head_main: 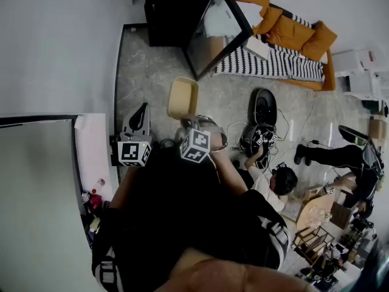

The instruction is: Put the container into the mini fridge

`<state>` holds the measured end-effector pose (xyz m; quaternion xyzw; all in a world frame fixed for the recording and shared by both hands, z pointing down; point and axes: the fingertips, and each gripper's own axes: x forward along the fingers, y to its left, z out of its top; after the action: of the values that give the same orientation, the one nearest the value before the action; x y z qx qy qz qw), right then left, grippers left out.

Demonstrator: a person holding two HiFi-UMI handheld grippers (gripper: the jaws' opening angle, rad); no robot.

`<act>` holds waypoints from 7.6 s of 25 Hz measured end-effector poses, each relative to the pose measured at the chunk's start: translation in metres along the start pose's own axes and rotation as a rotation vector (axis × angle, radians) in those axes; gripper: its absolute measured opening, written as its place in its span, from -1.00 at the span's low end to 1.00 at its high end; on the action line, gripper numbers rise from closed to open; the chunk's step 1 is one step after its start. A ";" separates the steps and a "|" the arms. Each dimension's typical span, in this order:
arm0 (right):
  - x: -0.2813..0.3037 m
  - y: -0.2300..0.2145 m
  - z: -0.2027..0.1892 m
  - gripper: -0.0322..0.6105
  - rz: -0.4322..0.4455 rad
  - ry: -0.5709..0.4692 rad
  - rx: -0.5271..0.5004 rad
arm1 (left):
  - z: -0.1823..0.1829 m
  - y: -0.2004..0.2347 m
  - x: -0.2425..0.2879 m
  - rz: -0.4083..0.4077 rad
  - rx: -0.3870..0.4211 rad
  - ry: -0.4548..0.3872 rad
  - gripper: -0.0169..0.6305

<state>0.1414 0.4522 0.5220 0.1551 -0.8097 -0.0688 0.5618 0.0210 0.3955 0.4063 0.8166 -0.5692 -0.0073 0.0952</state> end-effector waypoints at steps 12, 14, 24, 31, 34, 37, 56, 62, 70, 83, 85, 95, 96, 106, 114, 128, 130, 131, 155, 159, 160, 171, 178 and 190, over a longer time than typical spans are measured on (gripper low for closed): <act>0.007 -0.003 0.011 -0.87 -0.017 0.012 0.018 | -0.002 0.015 -0.006 0.001 -0.012 -0.007 -0.93; 0.007 -0.005 0.015 -0.87 -0.019 0.014 0.020 | -0.001 0.022 -0.007 0.004 -0.015 -0.009 -0.93; 0.023 -0.010 0.052 -0.87 -0.036 0.029 0.037 | 0.003 0.074 -0.022 0.006 -0.017 -0.013 -0.93; 0.030 -0.007 0.082 -0.87 -0.069 0.043 0.068 | 0.006 0.104 -0.039 -0.020 -0.028 -0.021 -0.93; 0.035 -0.005 0.089 -0.87 -0.074 0.049 0.074 | 0.004 0.112 -0.043 -0.022 -0.031 -0.024 -0.93; 0.038 0.001 0.094 -0.87 -0.072 0.051 0.069 | 0.003 0.117 -0.050 -0.015 -0.042 -0.026 -0.93; 0.084 -0.084 0.115 -0.87 -0.082 0.027 0.068 | 0.013 0.159 0.025 -0.023 -0.045 -0.007 -0.93; 0.101 -0.147 0.114 -0.87 -0.075 0.025 0.076 | 0.029 0.167 0.092 -0.050 -0.048 0.000 -0.93; 0.127 -0.236 0.100 -0.87 -0.053 0.017 0.081 | 0.039 0.178 0.186 -0.024 -0.046 0.022 -0.93; 0.167 -0.359 0.072 -0.87 -0.048 0.030 0.021 | 0.068 0.170 0.314 -0.029 -0.001 0.031 -0.93; 0.173 -0.371 0.071 -0.87 -0.052 0.036 0.022 | 0.068 0.174 0.324 -0.026 0.001 0.036 -0.93; 0.205 -0.412 0.069 -0.87 -0.055 0.054 0.052 | 0.069 0.199 0.376 -0.028 0.017 0.015 -0.93; 0.208 -0.417 0.070 -0.87 -0.059 0.057 0.055 | 0.069 0.202 0.382 -0.035 0.019 0.011 -0.93; 0.238 -0.464 0.086 -0.87 -0.072 0.081 0.070 | 0.083 0.238 0.435 -0.058 0.029 -0.012 -0.93; 0.282 -0.500 0.081 -0.87 -0.075 0.117 0.060 | 0.066 0.269 0.473 -0.034 0.030 0.013 -0.93; 0.351 -0.557 0.066 -0.87 -0.109 0.160 0.038 | 0.029 0.279 0.502 -0.082 0.059 0.084 -0.93; 0.357 -0.564 0.067 -0.87 -0.115 0.161 0.037 | 0.030 0.279 0.504 -0.087 0.062 0.088 -0.93; 0.360 -0.569 0.066 -0.87 -0.122 0.162 0.038 | 0.030 0.279 0.504 -0.090 0.061 0.091 -0.93; 0.479 -0.639 0.054 -0.87 -0.196 0.209 0.001 | -0.003 0.284 0.511 -0.145 0.030 0.136 -0.93; 0.499 -0.648 0.047 -0.87 -0.202 0.226 0.005 | -0.011 0.286 0.511 -0.143 0.014 0.144 -0.93; 0.502 -0.651 0.047 -0.87 -0.203 0.228 0.008 | -0.012 0.287 0.511 -0.143 0.010 0.144 -0.93; 0.558 -0.672 0.030 -0.87 -0.212 0.253 0.068 | -0.027 0.300 0.515 -0.144 0.029 0.171 -0.93; 0.590 -0.672 0.024 -0.88 -0.198 0.271 0.078 | -0.030 0.312 0.515 -0.148 0.044 0.170 -0.93; 0.621 -0.673 0.019 -0.88 -0.184 0.283 0.092 | -0.038 0.325 0.520 -0.150 0.046 0.170 -0.93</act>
<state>0.0412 -0.3874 0.8747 0.2623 -0.7073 -0.0605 0.6537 -0.0931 -0.1915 0.5466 0.8566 -0.4964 0.0679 0.1236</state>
